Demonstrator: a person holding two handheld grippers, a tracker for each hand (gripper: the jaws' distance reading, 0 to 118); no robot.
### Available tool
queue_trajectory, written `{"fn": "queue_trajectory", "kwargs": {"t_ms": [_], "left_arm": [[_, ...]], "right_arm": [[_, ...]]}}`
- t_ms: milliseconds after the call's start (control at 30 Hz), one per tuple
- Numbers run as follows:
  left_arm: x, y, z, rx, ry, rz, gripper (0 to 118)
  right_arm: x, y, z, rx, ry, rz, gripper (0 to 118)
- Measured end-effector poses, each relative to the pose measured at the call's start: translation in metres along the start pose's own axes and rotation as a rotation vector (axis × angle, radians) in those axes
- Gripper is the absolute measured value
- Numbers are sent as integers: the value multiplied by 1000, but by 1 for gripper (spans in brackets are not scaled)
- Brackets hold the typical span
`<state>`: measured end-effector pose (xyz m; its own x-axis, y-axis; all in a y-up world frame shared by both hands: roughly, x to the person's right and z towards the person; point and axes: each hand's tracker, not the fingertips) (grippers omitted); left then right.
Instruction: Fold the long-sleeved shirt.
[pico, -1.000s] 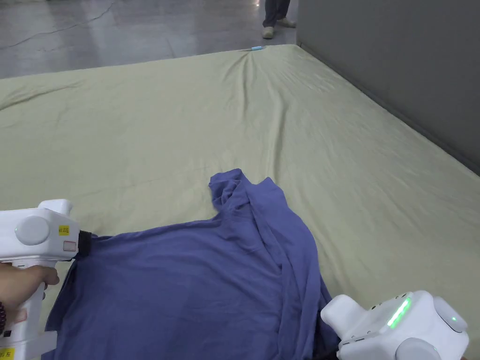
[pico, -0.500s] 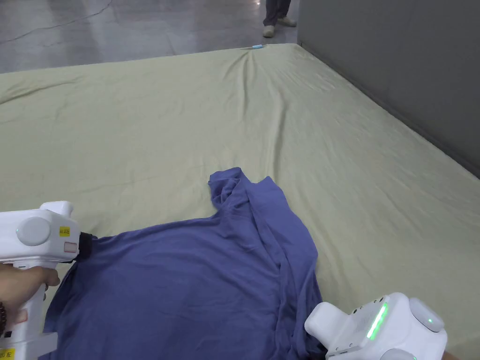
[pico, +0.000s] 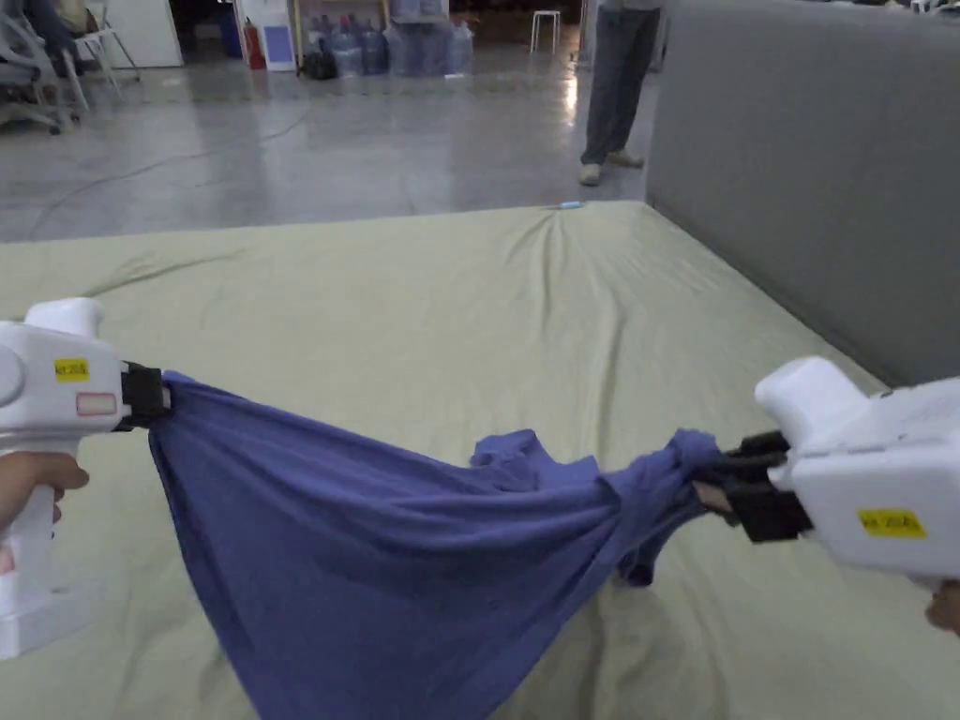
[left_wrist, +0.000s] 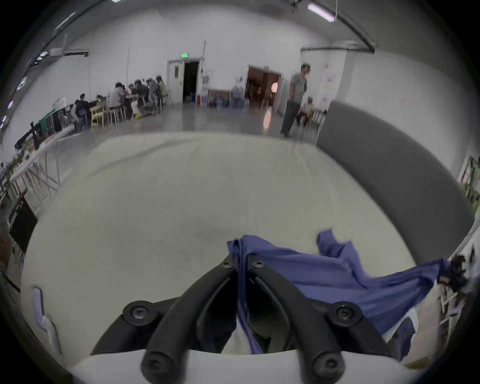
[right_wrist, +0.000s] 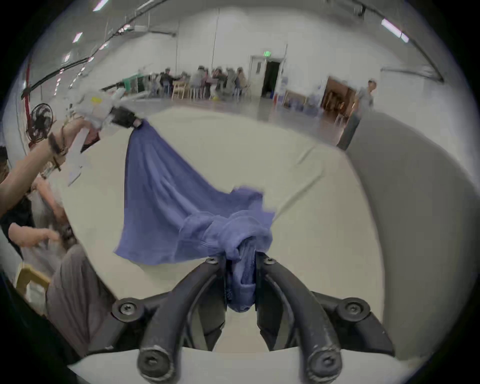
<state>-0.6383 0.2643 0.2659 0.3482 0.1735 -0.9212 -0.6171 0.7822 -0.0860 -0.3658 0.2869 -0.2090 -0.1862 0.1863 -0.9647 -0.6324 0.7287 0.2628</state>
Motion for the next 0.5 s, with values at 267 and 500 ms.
{"fn": "queue_trajectory", "kwargs": {"t_ms": [267, 500], "left_arm": [[-9, 168, 89, 228, 106, 1, 0], [13, 290, 135, 407, 147, 41, 0]], "right_arm": [[90, 217, 16, 184, -168, -11, 15], [132, 379, 35, 314, -301, -123, 14]]}}
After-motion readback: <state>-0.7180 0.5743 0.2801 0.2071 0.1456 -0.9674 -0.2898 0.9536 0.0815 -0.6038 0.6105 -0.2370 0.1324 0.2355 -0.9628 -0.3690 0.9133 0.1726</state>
